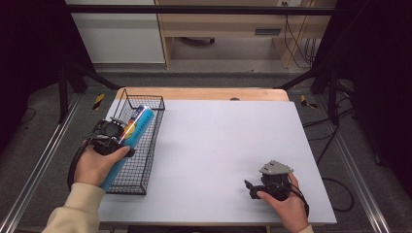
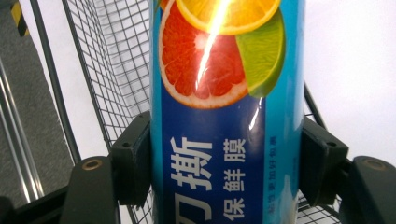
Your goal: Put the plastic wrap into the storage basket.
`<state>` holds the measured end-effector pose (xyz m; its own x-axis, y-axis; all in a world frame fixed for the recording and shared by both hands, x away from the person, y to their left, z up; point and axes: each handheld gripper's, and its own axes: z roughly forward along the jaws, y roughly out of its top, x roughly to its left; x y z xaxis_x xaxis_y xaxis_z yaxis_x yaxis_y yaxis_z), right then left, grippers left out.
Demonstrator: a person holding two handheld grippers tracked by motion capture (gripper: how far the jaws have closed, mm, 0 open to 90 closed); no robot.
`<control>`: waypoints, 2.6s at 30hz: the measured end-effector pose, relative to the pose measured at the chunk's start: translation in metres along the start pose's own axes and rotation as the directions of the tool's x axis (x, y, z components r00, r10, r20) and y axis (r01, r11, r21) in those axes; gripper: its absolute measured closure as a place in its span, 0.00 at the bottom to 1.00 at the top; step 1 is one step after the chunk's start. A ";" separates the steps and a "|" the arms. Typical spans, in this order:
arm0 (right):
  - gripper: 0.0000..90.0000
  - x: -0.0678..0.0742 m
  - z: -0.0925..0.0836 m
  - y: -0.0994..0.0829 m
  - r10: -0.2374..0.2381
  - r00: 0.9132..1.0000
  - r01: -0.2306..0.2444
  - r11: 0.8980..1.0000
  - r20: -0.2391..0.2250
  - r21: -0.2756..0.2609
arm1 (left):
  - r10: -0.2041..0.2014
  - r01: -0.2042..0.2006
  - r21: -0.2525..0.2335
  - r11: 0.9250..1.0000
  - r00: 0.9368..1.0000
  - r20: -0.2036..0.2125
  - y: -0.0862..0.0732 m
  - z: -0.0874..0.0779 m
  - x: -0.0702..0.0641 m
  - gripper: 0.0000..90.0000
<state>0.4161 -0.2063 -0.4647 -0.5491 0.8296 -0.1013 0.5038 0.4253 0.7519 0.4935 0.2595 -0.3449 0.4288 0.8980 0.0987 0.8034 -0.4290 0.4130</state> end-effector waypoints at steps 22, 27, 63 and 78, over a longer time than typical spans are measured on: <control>0.10 0.001 0.001 0.000 -0.011 1.000 0.011 1.000 -0.011 0.004 | -0.020 0.019 0.112 0.994 1.000 0.001 0.010 0.025 0.005 0.35; 0.10 0.001 0.001 0.000 -0.012 1.000 0.012 1.000 -0.011 0.008 | -0.048 0.046 0.129 0.991 0.999 0.007 0.012 0.030 0.011 0.35; 0.10 -0.001 0.000 0.000 -0.010 1.000 0.010 1.000 -0.014 0.008 | -0.024 0.025 0.263 0.964 1.000 -0.006 0.022 0.058 0.010 0.35; 0.10 0.000 0.000 -0.001 -0.020 1.000 0.020 1.000 -0.012 0.012 | -0.005 0.006 0.004 1.000 0.997 -0.075 0.022 0.028 0.007 0.17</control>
<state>0.4158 -0.2067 -0.4652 -0.5668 0.8167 -0.1087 0.5003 0.4461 0.7421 0.5258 0.2539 -0.3601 0.3921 0.9051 0.1645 0.8072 -0.4243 0.4103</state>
